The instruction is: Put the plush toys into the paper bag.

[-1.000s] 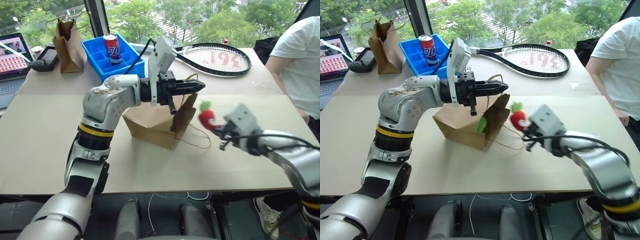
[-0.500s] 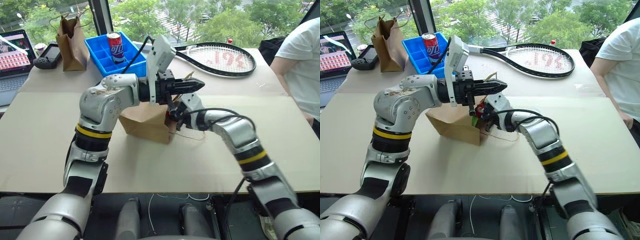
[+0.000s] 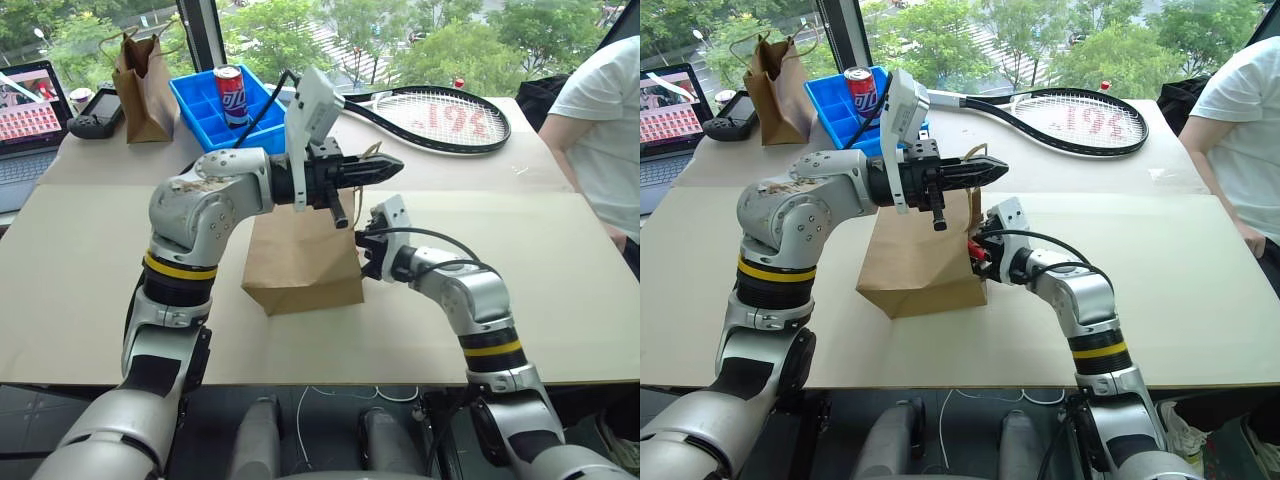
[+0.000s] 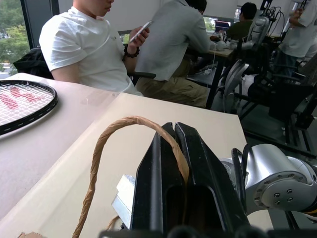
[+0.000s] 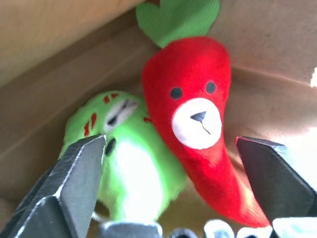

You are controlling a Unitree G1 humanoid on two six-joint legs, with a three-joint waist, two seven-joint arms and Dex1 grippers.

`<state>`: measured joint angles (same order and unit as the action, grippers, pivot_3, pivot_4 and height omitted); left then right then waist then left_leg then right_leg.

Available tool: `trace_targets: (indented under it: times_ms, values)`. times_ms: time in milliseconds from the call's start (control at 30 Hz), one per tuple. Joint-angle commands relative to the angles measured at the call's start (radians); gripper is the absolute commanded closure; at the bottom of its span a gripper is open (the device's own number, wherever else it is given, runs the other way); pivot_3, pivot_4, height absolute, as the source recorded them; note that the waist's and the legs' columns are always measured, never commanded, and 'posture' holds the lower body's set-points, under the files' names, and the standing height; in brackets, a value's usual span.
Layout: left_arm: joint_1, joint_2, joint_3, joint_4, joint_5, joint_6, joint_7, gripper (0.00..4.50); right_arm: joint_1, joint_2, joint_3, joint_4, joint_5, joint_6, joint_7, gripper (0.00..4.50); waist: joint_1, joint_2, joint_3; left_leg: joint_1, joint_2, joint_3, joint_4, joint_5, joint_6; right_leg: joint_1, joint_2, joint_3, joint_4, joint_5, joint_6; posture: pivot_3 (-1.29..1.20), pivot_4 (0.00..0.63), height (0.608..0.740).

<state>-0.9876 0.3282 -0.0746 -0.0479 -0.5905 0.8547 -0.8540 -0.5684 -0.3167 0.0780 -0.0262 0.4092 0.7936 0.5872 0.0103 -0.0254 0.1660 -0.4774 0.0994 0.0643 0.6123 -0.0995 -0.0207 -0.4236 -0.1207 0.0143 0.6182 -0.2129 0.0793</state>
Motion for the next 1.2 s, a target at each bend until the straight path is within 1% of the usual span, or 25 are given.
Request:
trace_targets:
  times_ms: [33,167,233,367,467,533,667,700,767,833,967,1100,1200]
  values:
    - [-0.012,-0.001,-0.001,-0.02,-0.006,-0.017,-0.007,4.5,0.025,-0.066,-0.072,-0.104,0.044,0.044,0.018,0.03,0.001,0.0,0.0,0.0,0.0,0.0,0.0,0.0,0.0,0.0,0.0,0.0,0.0,0.0,0.0,0.0,0.15,0.74]
    - [-0.01,-0.002,-0.006,-0.022,-0.007,-0.019,-0.013,4.5,0.069,-0.147,-0.152,-0.147,0.087,0.094,0.031,0.03,0.001,0.0,0.0,0.0,0.0,0.0,0.0,0.0,0.0,0.0,0.0,0.0,0.0,0.0,0.0,0.0,0.15,0.74]
    - [-0.012,-0.003,-0.007,-0.019,-0.006,-0.02,-0.014,4.5,0.09,-0.164,-0.203,-0.158,0.117,0.121,0.023,0.03,0.001,0.0,0.0,0.0,0.0,0.0,0.0,0.0,0.0,0.0,0.0,0.0,0.0,0.0,0.0,0.0,0.15,0.74]
    - [-0.016,0.005,-0.001,-0.017,-0.005,-0.021,-0.017,4.5,0.184,-0.176,-0.376,-0.201,0.221,0.248,-0.033,0.03,0.001,0.0,0.0,0.0,0.0,0.0,0.0,0.0,0.0,0.0,0.0,0.0,0.0,0.0,0.0,0.0,0.15,0.74]
    - [-0.018,0.014,0.007,-0.015,0.0,-0.03,-0.013,4.5,0.265,-0.151,-0.474,-0.253,0.338,0.395,-0.07,0.03,0.004,0.0,0.0,0.0,0.0,-0.001,0.0,0.0,0.0,0.001,0.0,0.0,-0.001,0.0,0.0,0.0,0.15,0.74]
    - [-0.016,0.021,0.014,-0.014,0.003,-0.034,-0.006,4.5,0.322,-0.096,-0.524,-0.288,0.423,0.486,-0.107,0.03,0.002,0.0,0.0,0.0,0.0,-0.001,0.0,0.0,0.0,0.001,0.0,0.0,-0.001,0.0,0.0,0.0,0.15,0.74]
    - [-0.009,0.021,0.015,-0.022,0.001,-0.035,0.0,4.5,0.345,-0.003,-0.55,-0.303,0.473,0.558,-0.196,0.03,-0.01,0.0,0.0,0.001,0.0,-0.003,0.0,0.0,0.0,0.001,0.001,0.0,0.0,0.0,-0.001,0.0,0.15,0.74]
    - [-0.008,0.021,0.015,-0.024,0.001,-0.035,0.002,4.5,0.344,0.01,-0.551,-0.304,0.479,0.564,-0.211,0.03,-0.012,0.0,0.0,0.001,0.0,-0.003,0.001,0.0,0.0,0.0,0.001,0.001,0.001,0.001,-0.001,0.0,0.15,0.74]
    - [-0.006,0.02,0.015,-0.026,0.003,-0.039,0.006,4.5,0.312,0.083,-0.565,-0.258,0.481,0.55,-0.277,0.03,-0.013,0.0,0.0,0.002,0.0,-0.005,0.001,0.0,0.0,0.001,0.002,0.0,0.001,0.0,-0.002,0.0,0.15,0.74]
    - [-0.007,0.02,0.014,-0.025,0.008,-0.046,0.01,4.5,0.287,0.133,-0.573,-0.216,0.466,0.53,-0.328,0.03,-0.016,0.0,0.0,0.002,0.0,-0.007,0.001,0.0,0.0,0.001,0.004,0.001,0.0,0.0,-0.004,0.0,0.15,0.74]
    - [-0.004,0.026,0.024,-0.036,0.003,-0.044,0.021,4.5,0.232,0.194,-0.572,-0.122,0.434,0.472,-0.393,0.03,-0.023,0.0,-0.001,0.002,0.001,-0.01,0.002,0.0,0.0,0.001,0.007,0.001,0.001,0.002,-0.003,0.0,0.15,0.74]
    - [0.003,0.03,0.025,-0.046,-0.001,-0.042,0.03,4.5,0.162,0.218,-0.579,-0.002,0.403,0.378,-0.434,0.03,-0.028,0.0,-0.001,0.003,0.001,-0.011,0.002,0.0,0.0,0.002,0.008,0.002,0.002,0.002,-0.004,0.0,0.15,0.74]
    - [0.006,0.035,0.029,-0.054,-0.001,-0.039,0.037,4.5,0.132,0.221,-0.592,0.059,0.411,0.324,-0.432,0.73,-0.027,0.001,-0.001,0.003,0.001,-0.011,0.002,0.0,0.0,0.002,0.008,0.002,0.003,0.002,-0.004,0.0,0.15,0.74]
